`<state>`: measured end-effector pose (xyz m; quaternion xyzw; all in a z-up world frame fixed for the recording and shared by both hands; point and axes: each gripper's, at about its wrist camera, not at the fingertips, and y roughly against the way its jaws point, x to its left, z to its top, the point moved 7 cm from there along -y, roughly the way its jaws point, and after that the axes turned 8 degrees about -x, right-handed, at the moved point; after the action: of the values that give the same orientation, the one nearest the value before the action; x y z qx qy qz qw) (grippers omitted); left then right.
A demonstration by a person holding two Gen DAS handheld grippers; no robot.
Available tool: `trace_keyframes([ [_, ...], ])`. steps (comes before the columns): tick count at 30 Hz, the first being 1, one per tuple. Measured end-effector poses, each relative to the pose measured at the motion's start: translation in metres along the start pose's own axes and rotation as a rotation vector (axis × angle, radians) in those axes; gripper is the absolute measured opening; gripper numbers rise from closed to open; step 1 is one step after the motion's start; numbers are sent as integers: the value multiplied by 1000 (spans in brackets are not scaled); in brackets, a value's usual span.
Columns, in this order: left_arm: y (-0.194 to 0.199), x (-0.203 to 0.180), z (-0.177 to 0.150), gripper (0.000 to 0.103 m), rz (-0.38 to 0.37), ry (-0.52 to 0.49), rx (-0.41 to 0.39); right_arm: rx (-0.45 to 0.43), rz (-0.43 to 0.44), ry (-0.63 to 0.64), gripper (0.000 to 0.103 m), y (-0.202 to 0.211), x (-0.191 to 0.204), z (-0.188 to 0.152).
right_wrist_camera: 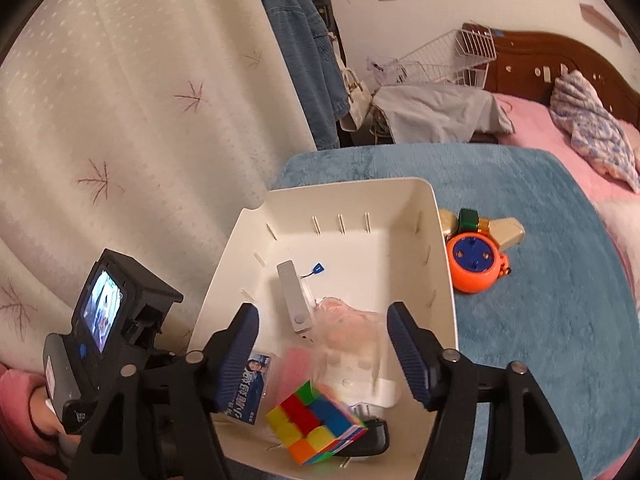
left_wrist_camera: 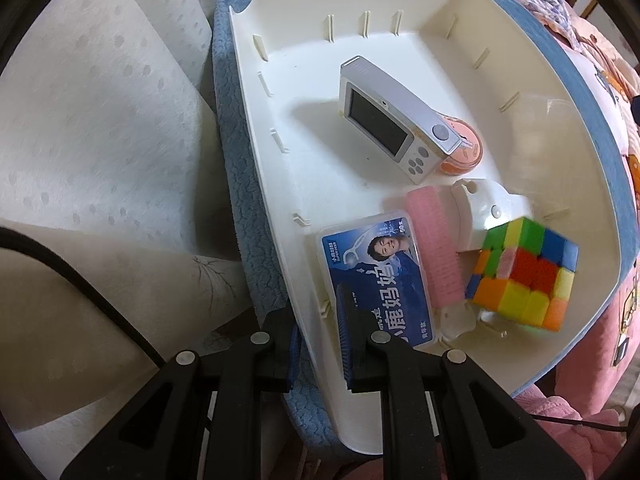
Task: Organize rigid objects
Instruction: 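Carry the clear plastic box into the tray and open the right tool, then move the right tool to the orange-and-blue tape reel and grasp it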
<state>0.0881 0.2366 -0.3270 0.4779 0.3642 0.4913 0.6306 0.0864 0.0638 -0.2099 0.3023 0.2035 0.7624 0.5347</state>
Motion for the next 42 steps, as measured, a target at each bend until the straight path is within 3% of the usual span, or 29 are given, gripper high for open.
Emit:
trace_keyframes([
  [10,-4,3,5,15,27,32,16,-52,-4,128,77,12,-17,14],
  [21,-8,3,12,15,73,97,40,-84,6,292,80,12,-77,33],
  [29,-15,6,20,15,107,159,49,-59,49,391,80,-14,-125,33],
  [42,-16,11,13,15,157,253,18,-37,168,601,80,-76,-149,6],
])
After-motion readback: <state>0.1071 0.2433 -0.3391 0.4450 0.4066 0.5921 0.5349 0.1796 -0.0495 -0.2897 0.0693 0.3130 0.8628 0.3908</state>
